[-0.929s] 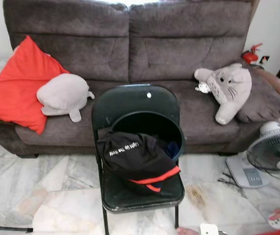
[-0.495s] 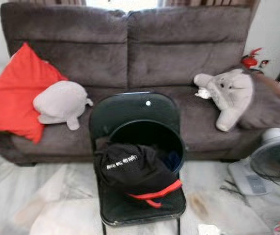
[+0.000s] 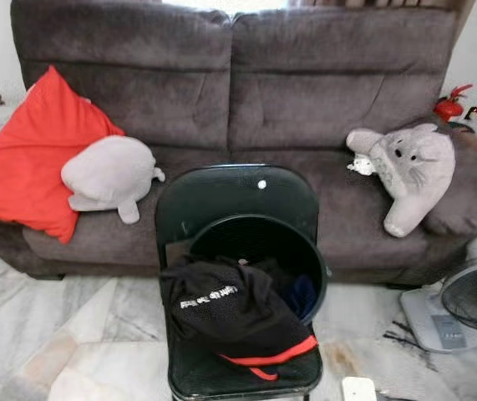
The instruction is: Hang hanger
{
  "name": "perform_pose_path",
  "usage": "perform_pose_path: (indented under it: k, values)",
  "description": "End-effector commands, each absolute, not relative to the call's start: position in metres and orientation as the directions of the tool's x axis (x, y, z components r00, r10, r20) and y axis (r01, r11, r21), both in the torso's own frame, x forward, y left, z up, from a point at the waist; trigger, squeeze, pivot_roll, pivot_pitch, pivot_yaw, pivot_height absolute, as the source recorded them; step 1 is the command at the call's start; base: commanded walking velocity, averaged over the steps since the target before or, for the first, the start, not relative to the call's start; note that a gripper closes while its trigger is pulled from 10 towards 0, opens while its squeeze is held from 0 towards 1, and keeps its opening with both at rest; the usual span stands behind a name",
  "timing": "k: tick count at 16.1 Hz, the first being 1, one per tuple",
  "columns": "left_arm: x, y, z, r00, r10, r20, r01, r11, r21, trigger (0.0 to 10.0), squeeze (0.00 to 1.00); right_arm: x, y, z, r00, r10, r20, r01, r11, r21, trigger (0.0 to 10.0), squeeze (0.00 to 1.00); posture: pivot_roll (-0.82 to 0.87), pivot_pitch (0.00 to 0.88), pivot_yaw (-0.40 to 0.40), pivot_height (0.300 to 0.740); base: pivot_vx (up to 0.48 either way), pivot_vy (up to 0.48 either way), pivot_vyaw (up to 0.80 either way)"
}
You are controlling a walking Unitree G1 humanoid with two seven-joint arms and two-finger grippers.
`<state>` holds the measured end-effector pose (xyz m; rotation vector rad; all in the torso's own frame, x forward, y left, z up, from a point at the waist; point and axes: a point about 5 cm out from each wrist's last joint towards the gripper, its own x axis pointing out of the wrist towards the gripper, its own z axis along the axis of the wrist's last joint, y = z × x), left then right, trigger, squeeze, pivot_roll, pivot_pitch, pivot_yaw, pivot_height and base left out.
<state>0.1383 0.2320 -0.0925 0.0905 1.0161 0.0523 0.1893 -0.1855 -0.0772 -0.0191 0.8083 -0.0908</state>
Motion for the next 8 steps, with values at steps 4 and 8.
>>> perform_pose_path:
  k: [4,8]
  values:
    - [0.123,0.234,-0.097,0.480,0.084,-0.873,0.025,0.994,0.109,10.0,0.00,0.217,-0.185,-0.049,0.861,-0.106,-0.497,0.093,0.994,-0.051,10.0,0.00,0.00,0.057,-0.020,0.740,0.000,0.000,0.00]
    - [0.122,0.235,-0.097,0.483,0.077,-0.872,0.046,0.993,0.113,10.0,0.00,0.207,-0.182,-0.026,0.944,-0.059,-0.326,0.028,0.995,-0.100,10.0,0.00,-0.01,0.044,-0.023,0.740,0.000,0.000,0.00]
